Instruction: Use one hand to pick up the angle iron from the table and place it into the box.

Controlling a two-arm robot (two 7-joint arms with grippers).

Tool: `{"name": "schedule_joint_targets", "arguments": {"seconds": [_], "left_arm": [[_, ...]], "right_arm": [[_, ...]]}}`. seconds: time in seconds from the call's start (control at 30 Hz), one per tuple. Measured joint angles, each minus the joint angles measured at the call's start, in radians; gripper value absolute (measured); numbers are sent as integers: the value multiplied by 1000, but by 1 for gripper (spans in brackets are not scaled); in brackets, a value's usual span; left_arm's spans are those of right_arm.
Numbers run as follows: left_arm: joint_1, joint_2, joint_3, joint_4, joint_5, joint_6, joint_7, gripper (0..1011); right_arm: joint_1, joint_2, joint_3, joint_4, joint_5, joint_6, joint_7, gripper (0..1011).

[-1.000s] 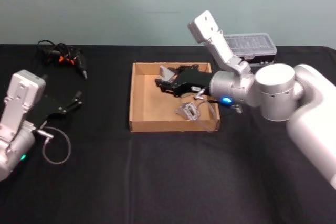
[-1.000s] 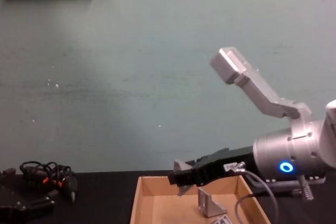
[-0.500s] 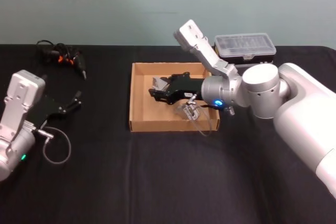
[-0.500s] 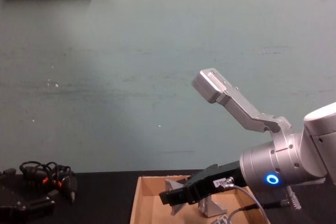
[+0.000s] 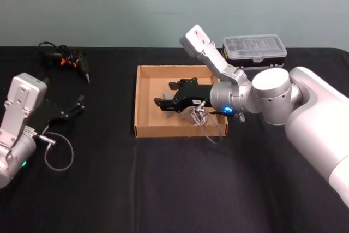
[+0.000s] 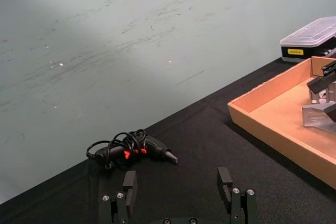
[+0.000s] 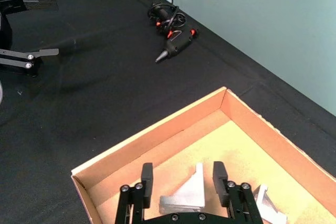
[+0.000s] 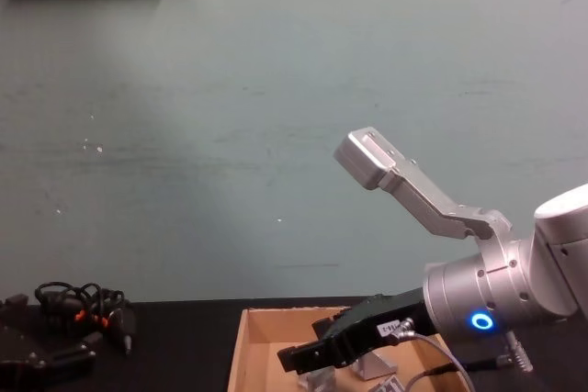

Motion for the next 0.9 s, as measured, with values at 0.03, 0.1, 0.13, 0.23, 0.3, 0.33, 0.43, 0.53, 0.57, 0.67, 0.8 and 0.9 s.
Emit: {"name": "schedule_joint_targets", "arguments": {"seconds": [0.03, 0.1, 0.13, 0.23, 0.3, 0.33, 0.43, 0.53, 0.57, 0.67, 0.8, 0.9], "left_arm": [[0, 0, 0, 0, 0, 0, 0, 1000], [0, 0, 0, 0, 0, 0, 0, 1000], [0, 0, 0, 0, 0, 0, 0, 1000], [0, 0, 0, 0, 0, 0, 0, 1000], [0, 0, 0, 0, 0, 0, 0, 1000], [0, 0, 0, 0, 0, 0, 0, 1000], [0, 0, 0, 0, 0, 0, 0, 1000], [0, 0, 0, 0, 0, 0, 0, 1000], [0, 0, 0, 0, 0, 0, 0, 1000], [0, 0, 0, 0, 0, 0, 0, 1000], [0, 0, 0, 0, 0, 0, 0, 1000], [0, 0, 0, 0, 0, 0, 0, 1000]], "right_arm": [[-3, 1, 3, -5, -1, -1, -1, 720], [-7, 4, 7, -12, -2, -1, -1, 774], [-9, 5, 9, -16, -3, -1, -3, 812], [-18, 10, 17, -33, -3, -1, -8, 877], [-26, 15, 26, -50, -3, -1, -16, 932], [-30, 17, 28, -58, -3, -2, -20, 964], [-48, 30, 38, -95, -4, -11, -37, 1000], [-81, 49, 57, -156, -7, -22, -71, 1000], [-92, 57, 61, -178, -11, -26, -83, 1000], [-137, 85, 83, -255, -29, -43, -140, 1000], [-216, 131, 121, -366, -64, -79, -227, 1000], [-272, 163, 148, -438, -92, -101, -285, 1000]]}}
